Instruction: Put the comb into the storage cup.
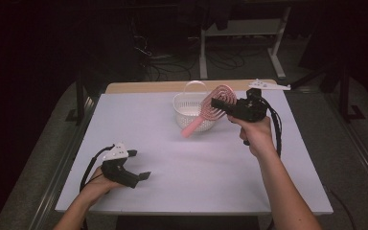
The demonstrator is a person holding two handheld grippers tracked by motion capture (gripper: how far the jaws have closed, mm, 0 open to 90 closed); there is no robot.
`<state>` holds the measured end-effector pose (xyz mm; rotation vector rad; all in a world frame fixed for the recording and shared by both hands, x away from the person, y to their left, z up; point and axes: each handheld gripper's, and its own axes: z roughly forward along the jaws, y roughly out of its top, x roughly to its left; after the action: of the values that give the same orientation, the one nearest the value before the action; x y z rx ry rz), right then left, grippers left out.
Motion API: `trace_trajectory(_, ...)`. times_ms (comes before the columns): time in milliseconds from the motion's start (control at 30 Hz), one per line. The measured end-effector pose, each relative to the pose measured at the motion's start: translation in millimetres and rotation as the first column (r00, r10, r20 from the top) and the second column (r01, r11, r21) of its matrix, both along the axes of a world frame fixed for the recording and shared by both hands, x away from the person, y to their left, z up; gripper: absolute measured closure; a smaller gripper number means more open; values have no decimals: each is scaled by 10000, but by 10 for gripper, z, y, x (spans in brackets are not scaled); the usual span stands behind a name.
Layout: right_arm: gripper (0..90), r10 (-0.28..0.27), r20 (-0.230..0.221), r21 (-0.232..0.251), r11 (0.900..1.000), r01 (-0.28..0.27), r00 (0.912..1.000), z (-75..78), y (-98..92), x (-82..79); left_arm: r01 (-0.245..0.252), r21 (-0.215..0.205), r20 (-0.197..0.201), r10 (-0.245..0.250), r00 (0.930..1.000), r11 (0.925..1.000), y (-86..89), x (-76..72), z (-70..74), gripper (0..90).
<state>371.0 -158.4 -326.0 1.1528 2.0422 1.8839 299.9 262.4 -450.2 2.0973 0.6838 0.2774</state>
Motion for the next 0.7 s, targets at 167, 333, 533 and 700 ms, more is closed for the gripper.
trace_trajectory(167, 629, -124, 82, 78, 9999, 123, 9999, 84, -16, 57, 6, 32, 24, -6, 10000, 10000, 7, 0, -1, 0)
trace_trajectory(333, 629, -254, 141, 156, 9996, 252, 9996, 157, -26, 119, 62, 92, 32, -63, 10000, 9999, 8, -1, -9, 0)
trace_trajectory(533, 629, -434, 253, 207, 9989, 429, 9987, 228, -36, 191, 102, 80, 40, -102, 9999, 9999, 9, -3, -22, 0)
trace_trajectory(700, 629, -620, 250, 175, 9980, 616, 9978, 260, -41, 257, 150, 110, 2, -150, 9999, 9998, 3, -3, -30, 0)
